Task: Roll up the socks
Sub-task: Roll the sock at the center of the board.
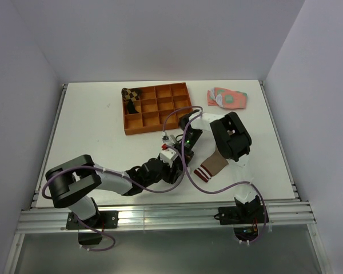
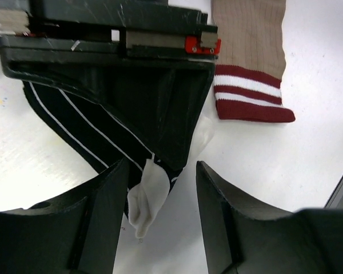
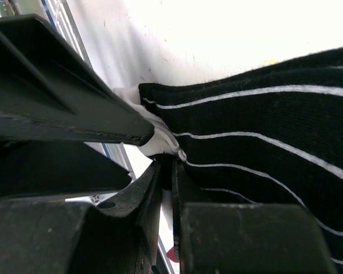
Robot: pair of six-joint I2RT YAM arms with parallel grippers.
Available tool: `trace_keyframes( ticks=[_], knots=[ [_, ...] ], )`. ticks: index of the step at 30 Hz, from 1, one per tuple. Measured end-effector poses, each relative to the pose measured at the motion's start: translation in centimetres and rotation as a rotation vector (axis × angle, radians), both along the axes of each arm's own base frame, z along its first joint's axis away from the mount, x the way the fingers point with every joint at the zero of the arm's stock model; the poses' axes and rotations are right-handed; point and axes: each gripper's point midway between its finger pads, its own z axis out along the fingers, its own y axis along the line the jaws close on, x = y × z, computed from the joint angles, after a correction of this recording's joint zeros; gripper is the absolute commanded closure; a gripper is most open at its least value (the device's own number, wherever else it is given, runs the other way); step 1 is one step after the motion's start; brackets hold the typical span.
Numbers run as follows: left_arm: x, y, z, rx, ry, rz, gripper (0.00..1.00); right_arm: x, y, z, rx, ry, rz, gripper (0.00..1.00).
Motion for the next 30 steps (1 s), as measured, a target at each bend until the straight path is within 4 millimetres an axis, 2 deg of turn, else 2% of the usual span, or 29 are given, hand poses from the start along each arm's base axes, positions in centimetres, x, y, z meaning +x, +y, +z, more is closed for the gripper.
trace_keyframes(
  ticks=[13,17,25,29,30],
  knots=[
    [-0.5,-0.7,-0.4,-0.025,0.024,-0.051,0.51,0.3,-0.3,-0.1,-0.028,0.041,-0.045,0.89],
    [-0.6,-0.6,-1.1,-0.02,0.04,-0.051,0.57,0.4,-0.4,-0.1,-0.039,0.045,-0.056,0.89],
    [-0.4,-0.2,-1.6,-0.048,0.068,-0.025,0.6,0.6,-0.5,-0.1,-0.049,0.05,-0.071,0.89],
    [-0.3,-0.2,-2.1,-0.053,0.086,-0.014,0.71,0.6,-0.6,-0.2,-0.053,0.053,-0.076,0.89],
    [-0.2,-0.1,-2.4,-0.05,0.093,-0.008,0.78,0.5,-0.7,-0.3,-0.056,0.055,-0.078,0.86]
  ],
)
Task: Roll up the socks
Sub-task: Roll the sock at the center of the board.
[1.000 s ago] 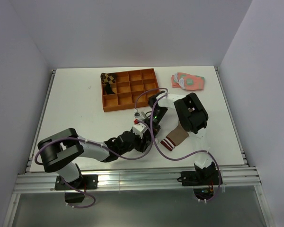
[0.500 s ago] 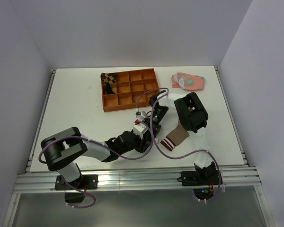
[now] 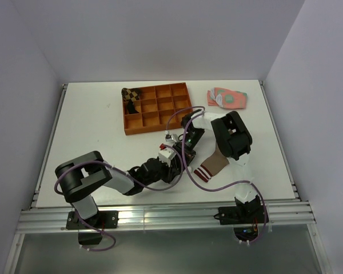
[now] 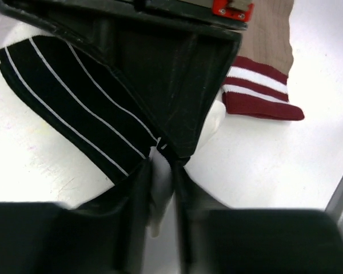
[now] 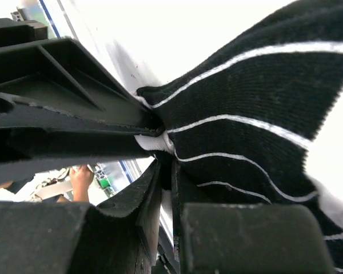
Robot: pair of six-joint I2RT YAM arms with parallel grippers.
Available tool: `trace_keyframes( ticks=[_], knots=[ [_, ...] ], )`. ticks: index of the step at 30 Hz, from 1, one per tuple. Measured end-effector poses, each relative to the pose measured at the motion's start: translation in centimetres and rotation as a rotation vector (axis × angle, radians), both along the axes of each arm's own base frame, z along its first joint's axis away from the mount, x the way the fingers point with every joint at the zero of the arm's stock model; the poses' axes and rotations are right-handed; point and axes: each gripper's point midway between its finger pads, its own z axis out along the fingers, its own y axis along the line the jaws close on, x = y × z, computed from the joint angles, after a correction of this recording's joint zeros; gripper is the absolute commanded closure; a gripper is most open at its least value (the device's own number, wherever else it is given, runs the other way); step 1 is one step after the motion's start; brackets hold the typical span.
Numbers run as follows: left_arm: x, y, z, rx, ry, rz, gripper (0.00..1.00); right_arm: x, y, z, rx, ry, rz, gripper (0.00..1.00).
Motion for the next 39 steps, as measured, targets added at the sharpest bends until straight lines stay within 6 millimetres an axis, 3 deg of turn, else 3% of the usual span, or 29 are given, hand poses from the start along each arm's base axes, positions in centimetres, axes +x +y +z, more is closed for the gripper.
trace_keyframes(
  ticks=[5,8,14,23,27,32,39],
  knots=[
    [0.0,-0.8,-0.1,-0.027,0.038,0.004,0.99,-0.2,-0.5,0.0,-0.01,-0.004,-0.012,0.73],
    [0.2,-1.4,0.0,-0.032,0.073,0.017,1.0,-0.5,-1.0,0.3,-0.015,-0.03,-0.025,0.53],
    [0.8,-1.9,-0.1,0.001,0.154,0.086,1.0,-0.4,-1.5,1.1,-0.017,-0.149,-0.033,0.39],
    [0.4,-0.1,-0.1,0.053,0.255,0.193,1.0,2.2,-2.5,1.1,-0.053,-0.362,-0.084,0.38],
    [0.1,0.6,-0.1,0.092,0.289,0.211,1.0,4.6,-4.6,0.8,-0.09,-0.468,-0.143,0.39],
    [-0.4,1.5,0.0,0.16,0.338,0.21,1.0,6.2,-7.1,1.1,-0.117,-0.551,-0.221,0.4],
    [-0.5,2.3,0.5,0.219,0.465,0.173,1.0,6.0,-9.2,3.2,-0.067,-0.717,-0.259,0.4]
  ],
)
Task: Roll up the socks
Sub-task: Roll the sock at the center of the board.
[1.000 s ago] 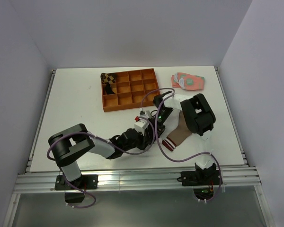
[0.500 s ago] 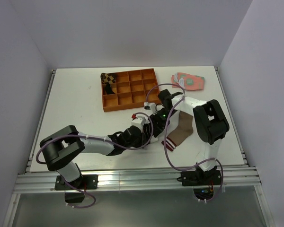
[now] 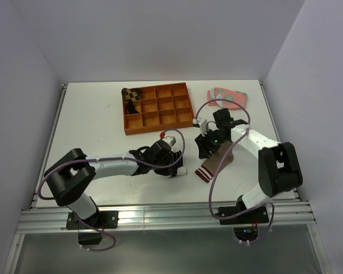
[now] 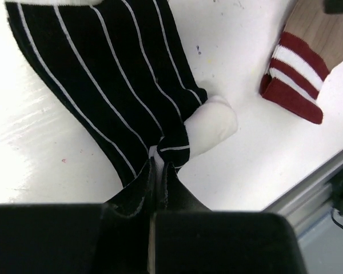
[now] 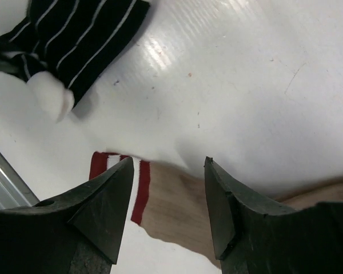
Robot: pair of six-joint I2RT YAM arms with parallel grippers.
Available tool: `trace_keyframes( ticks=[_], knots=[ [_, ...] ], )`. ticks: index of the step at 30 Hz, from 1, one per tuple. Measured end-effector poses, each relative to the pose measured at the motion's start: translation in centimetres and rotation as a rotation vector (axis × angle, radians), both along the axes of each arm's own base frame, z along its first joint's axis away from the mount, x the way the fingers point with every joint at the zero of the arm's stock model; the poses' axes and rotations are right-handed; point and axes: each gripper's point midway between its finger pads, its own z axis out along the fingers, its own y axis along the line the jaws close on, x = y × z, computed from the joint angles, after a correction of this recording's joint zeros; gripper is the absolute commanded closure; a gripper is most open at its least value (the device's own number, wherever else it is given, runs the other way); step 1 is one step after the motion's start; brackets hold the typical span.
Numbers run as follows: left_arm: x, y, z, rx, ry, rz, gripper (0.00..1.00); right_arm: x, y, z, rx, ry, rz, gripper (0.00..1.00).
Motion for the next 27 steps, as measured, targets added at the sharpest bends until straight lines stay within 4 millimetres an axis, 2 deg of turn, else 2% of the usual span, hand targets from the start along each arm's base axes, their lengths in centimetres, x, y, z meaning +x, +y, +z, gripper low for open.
trace_keyframes(
  ticks=[4,9,13,17,22,27],
  knots=[
    [0.3,0.0,-0.2,-0.006,0.105,-0.019,1.0,-0.4,-0.1,1.1,0.017,-0.106,0.044,0.42],
    [0.4,-0.1,-0.7,-0.033,0.248,-0.039,1.0,-1.9,0.7,0.9,0.013,-0.218,0.144,0.42],
    [0.3,-0.4,-0.8,-0.077,0.329,-0.053,1.0,-4.7,2.8,0.7,0.025,-0.323,0.286,0.41],
    [0.2,-0.8,-1.0,-0.122,0.405,-0.061,1.0,-7.2,5.2,1.4,0.067,-0.431,0.413,0.41],
    [0.1,-1.3,-1.1,-0.158,0.47,-0.068,1.0,-7.8,7.6,2.5,0.09,-0.523,0.497,0.41],
    [0.1,-1.4,-1.0,-0.17,0.493,-0.061,0.99,-8.8,9.2,1.6,0.059,-0.561,0.581,0.43]
  ],
)
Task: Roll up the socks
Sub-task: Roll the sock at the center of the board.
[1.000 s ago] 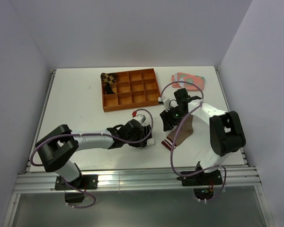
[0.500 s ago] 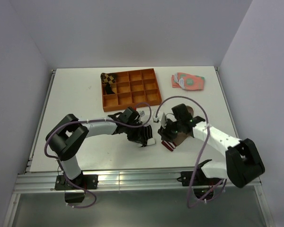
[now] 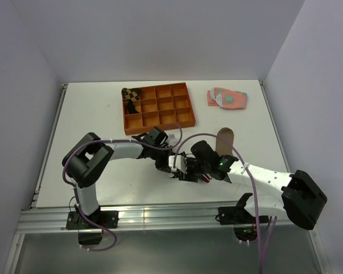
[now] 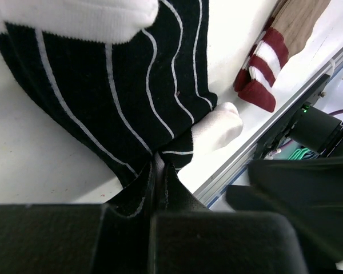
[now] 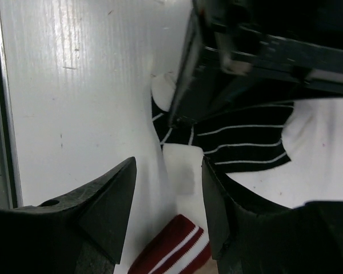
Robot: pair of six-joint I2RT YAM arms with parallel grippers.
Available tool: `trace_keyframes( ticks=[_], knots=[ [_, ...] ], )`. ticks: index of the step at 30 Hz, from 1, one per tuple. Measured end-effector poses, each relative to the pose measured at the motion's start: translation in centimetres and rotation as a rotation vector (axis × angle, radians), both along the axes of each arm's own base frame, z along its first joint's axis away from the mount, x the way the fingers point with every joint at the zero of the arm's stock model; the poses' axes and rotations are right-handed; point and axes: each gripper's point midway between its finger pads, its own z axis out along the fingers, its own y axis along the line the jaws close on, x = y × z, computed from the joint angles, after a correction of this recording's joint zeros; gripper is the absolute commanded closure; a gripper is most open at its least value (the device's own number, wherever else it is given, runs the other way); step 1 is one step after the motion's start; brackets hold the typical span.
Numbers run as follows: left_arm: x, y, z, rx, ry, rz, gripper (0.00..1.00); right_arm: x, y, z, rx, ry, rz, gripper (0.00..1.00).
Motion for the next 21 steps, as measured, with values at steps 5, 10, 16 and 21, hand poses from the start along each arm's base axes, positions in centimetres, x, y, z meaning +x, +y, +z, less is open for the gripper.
trace_keyframes(
  ticks=[5,10,16,21],
  knots=[
    [0.0,0.0,0.0,-0.003,0.012,0.001,0.99,-0.9,0.5,-1.7,-0.074,-0.035,0.041,0.43],
    [0.1,0.1,0.0,-0.004,0.015,0.002,0.99,-0.4,0.8,-2.7,-0.128,-0.091,0.043,0.43],
    [0.1,0.1,0.0,-0.005,0.016,0.001,0.98,0.3,1.1,-3.5,-0.174,-0.149,0.042,0.44],
    [0.0,0.1,0.1,-0.008,0.018,0.0,0.96,0.7,0.8,-4.4,-0.215,-0.166,0.033,0.5]
  ],
)
